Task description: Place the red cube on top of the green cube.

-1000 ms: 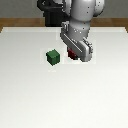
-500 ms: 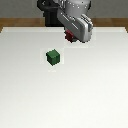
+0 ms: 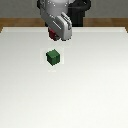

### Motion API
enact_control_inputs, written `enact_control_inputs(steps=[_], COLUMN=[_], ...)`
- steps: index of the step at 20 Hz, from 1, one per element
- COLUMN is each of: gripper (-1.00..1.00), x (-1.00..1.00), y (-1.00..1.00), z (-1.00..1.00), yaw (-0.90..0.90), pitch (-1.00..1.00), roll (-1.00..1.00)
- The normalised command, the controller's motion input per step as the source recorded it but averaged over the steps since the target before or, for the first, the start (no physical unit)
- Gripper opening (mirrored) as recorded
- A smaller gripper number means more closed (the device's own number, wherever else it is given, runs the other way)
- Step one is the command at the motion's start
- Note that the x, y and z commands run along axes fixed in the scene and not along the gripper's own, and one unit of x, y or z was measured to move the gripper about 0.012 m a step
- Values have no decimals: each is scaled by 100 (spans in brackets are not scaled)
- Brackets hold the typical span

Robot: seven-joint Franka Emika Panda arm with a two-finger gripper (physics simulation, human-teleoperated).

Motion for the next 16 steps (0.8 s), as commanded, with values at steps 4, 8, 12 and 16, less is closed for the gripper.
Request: enact_control_inputs(steps=[4, 8, 12, 16], gripper=[-100, -100, -100, -100], x=[-25, 0, 0, 0], y=[0, 25, 0, 0], z=[0, 0, -75, -75], yaw=[0, 0, 0, 0], pitch=[0, 0, 0, 0], roll=[0, 0, 0, 0])
